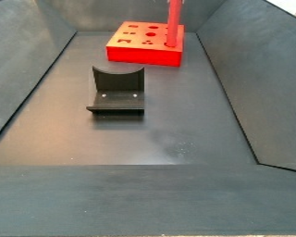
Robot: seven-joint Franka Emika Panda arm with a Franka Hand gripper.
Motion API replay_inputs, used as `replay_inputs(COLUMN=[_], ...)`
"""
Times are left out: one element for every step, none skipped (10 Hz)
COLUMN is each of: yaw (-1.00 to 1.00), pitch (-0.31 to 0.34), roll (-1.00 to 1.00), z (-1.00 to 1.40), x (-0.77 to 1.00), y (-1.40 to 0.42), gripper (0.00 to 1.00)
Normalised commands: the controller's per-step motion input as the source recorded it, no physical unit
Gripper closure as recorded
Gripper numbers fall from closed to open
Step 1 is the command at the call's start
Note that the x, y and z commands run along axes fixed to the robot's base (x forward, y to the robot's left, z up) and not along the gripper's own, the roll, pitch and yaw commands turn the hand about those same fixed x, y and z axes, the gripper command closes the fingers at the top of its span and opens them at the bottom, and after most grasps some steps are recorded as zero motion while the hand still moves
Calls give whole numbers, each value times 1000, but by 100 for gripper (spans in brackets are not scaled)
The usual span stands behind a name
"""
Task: Pick up the hexagon object. Move up. Move to above the board. Insert the hexagon object.
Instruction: Insert the hexagon object.
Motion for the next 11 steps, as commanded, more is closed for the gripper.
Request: replay_inputs(yaw=[97, 43, 0, 0, 0, 0, 0, 0, 0, -26, 0], pitch=[-114, -146, -173, -146, -61, -11, 0, -29, -146, -187, -1], roll=[0, -21, -53, -33, 0, 57, 130, 167, 56, -61, 13], z=[-146, -94, -106, -169, -283, -397, -543, -666, -549, -234, 0], x=[140, 157, 146, 111, 46, 20, 11, 0, 0, 0, 0], y=[-126, -126, -80, -34, -17, -34, -63, -57, 0, 34, -3], gripper=[100, 100, 100, 100, 100, 100, 100, 100, 100, 100, 100])
